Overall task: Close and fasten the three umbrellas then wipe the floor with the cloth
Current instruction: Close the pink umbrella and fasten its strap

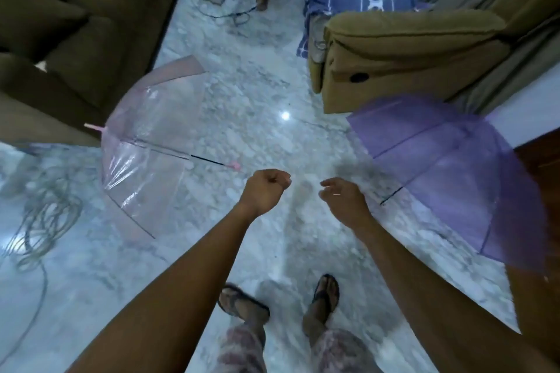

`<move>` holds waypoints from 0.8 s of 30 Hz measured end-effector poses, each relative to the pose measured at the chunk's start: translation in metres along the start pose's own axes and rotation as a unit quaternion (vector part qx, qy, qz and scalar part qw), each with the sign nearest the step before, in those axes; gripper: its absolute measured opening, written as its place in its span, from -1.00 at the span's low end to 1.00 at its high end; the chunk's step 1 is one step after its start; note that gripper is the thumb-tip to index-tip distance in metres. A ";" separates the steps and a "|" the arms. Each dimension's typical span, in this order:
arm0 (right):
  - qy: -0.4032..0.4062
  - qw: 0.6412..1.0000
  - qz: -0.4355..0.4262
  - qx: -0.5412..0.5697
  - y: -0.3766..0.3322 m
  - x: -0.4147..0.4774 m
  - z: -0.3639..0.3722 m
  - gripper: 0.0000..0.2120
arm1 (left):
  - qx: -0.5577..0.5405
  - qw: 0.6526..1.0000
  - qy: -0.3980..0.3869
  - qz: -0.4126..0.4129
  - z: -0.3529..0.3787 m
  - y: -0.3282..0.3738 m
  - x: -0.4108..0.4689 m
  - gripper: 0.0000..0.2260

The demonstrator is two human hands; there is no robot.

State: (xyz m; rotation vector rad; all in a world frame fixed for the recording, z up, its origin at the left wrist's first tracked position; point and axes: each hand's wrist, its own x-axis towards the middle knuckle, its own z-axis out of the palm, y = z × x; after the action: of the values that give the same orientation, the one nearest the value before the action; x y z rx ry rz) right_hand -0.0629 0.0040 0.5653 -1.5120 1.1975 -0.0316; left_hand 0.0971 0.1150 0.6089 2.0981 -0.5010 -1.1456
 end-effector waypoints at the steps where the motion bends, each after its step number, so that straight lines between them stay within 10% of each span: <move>1: -0.015 1.000 -0.010 -0.013 -0.011 0.011 0.015 -0.87 | -0.018 1.000 0.016 -0.017 -0.016 -0.009 0.007 -0.78; 14: -0.157 0.976 -0.086 -0.120 -0.014 0.295 0.290 -0.80 | -0.252 0.927 0.239 -0.143 -0.088 -0.245 0.264 -0.92; 24: -0.263 0.926 -0.203 -0.180 0.097 0.542 0.536 -0.56 | -0.353 0.839 0.407 -0.082 -0.126 -0.450 0.507 -0.43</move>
State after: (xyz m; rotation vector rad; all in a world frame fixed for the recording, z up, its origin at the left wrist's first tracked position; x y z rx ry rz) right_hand 0.4550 0.0421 -0.0003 -1.9141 0.4601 0.3170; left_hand 0.4804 0.1630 0.0376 1.7310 0.4591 -0.3163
